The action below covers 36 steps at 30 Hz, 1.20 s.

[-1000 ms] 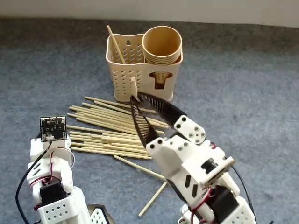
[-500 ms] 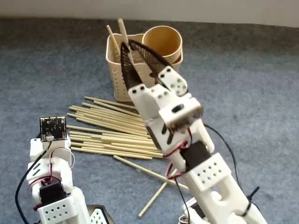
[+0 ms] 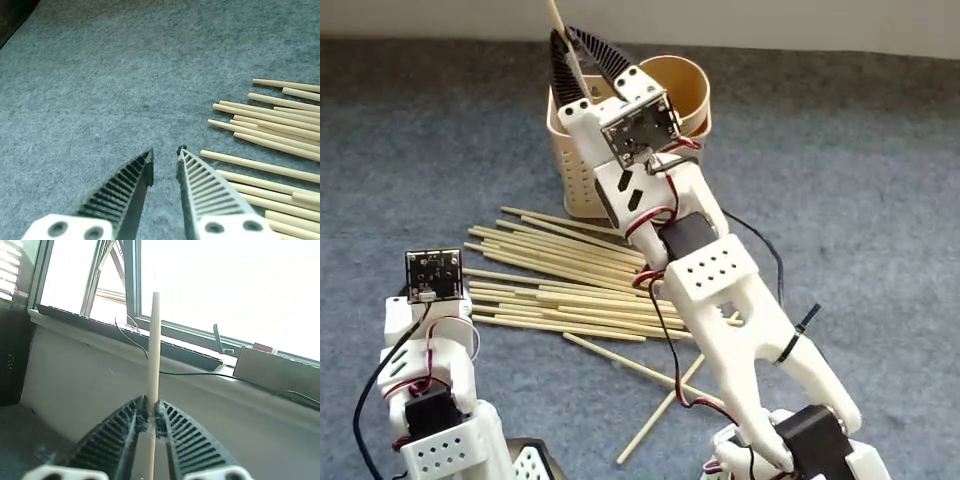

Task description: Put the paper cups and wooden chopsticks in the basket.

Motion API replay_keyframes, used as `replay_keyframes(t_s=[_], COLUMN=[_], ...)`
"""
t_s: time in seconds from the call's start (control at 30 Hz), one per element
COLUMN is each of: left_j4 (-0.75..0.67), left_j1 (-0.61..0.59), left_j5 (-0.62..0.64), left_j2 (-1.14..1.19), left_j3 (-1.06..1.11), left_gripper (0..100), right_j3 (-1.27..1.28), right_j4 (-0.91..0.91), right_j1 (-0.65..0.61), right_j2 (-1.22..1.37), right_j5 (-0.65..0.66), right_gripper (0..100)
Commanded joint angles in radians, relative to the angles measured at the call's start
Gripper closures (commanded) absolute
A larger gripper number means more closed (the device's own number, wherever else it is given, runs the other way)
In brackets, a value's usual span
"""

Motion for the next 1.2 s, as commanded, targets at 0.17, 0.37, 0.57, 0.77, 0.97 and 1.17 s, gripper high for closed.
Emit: replay_keyframes(t_s=[0.17,0.37,0.57,0.77,0.97,1.17], left_j4=[-0.025,-0.025,-0.025,-0.025,-0.025,-0.025], left_j1=[-0.004,-0.004,-0.004,-0.005,-0.005,-0.005], left_j5=[0.006,0.006,0.006,0.006,0.006,0.006], left_j2=[-0.002,-0.002,-0.002,-0.002,-0.002,-0.002], left_j3=[0.012,0.012,0.012,0.012,0.012,0.012], left_gripper=[90,90,90,90,90,90], right_j3=[0.053,0.139,0.150,0.154,0.154,0.156], right_j4=[-0.021,-0.021,-0.019,0.203,0.558,0.849], right_j1=[0.013,0.015,0.015,0.005,0.005,0.005], right_j2=[0.001,-0.007,-0.010,-0.137,-0.325,-0.421], right_j5=[0.008,0.006,0.006,0.005,0.005,-0.043], right_gripper=[99.1,90.6,90.4,90.4,90.4,90.4])
